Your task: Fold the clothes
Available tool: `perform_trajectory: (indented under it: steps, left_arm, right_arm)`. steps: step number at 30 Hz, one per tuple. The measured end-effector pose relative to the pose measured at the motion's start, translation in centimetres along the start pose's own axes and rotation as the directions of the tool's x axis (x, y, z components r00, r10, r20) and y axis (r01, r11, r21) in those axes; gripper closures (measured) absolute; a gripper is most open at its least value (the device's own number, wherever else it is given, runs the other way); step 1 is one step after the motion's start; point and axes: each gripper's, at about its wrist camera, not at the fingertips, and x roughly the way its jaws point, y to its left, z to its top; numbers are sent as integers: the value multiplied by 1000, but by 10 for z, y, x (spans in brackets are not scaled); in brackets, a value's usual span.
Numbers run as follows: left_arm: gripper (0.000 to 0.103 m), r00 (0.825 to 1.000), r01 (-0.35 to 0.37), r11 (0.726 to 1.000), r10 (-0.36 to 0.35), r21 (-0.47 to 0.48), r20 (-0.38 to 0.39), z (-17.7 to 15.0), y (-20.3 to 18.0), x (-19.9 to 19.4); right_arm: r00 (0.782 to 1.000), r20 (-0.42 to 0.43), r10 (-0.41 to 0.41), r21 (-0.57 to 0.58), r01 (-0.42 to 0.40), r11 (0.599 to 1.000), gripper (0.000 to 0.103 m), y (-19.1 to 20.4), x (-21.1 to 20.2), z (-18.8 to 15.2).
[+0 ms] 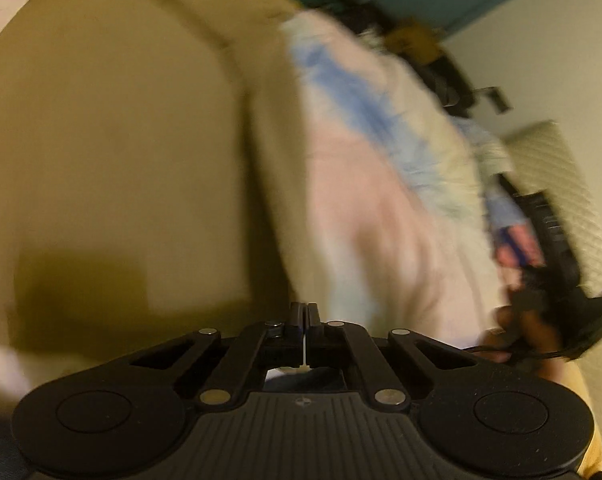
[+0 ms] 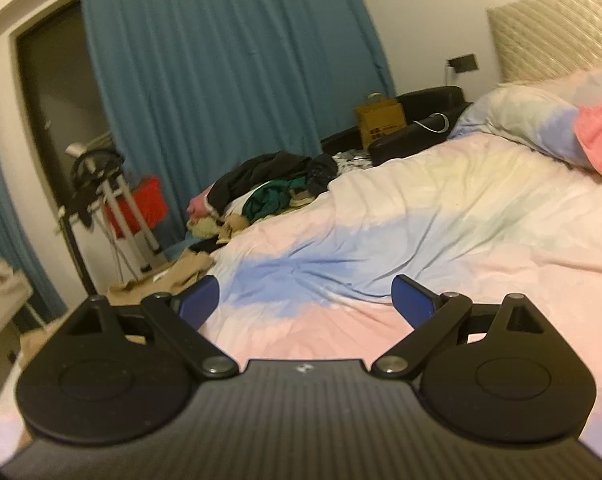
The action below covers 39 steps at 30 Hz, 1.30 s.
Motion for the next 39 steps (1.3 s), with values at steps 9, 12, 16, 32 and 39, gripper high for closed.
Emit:
perform_trajectory:
  steps: [9, 12, 16, 32, 39]
  left_arm:
    - [70, 1000, -11, 998, 11, -67, 4, 18, 33, 13]
    - [42, 999, 15, 997, -12, -70, 40, 36, 32, 10]
    - [30, 994, -10, 989, 26, -151, 106, 75, 37, 19]
    - [96, 909, -108, 976, 174, -188, 379, 256, 36, 127]
    - [97, 832, -348, 936, 337, -57, 441, 282, 19, 140]
  right_arm:
    - [999, -30, 24, -144, -28, 989, 9, 33, -3, -6]
    - [998, -57, 36, -134, -43, 990, 9, 37, 1, -8]
    - [990, -130, 53, -123, -69, 990, 9, 49, 23, -16]
    - [943, -330, 42, -144, -95, 985, 9, 64, 97, -60]
    - [928, -369, 55, -117, -105, 988, 9, 59, 120, -68]
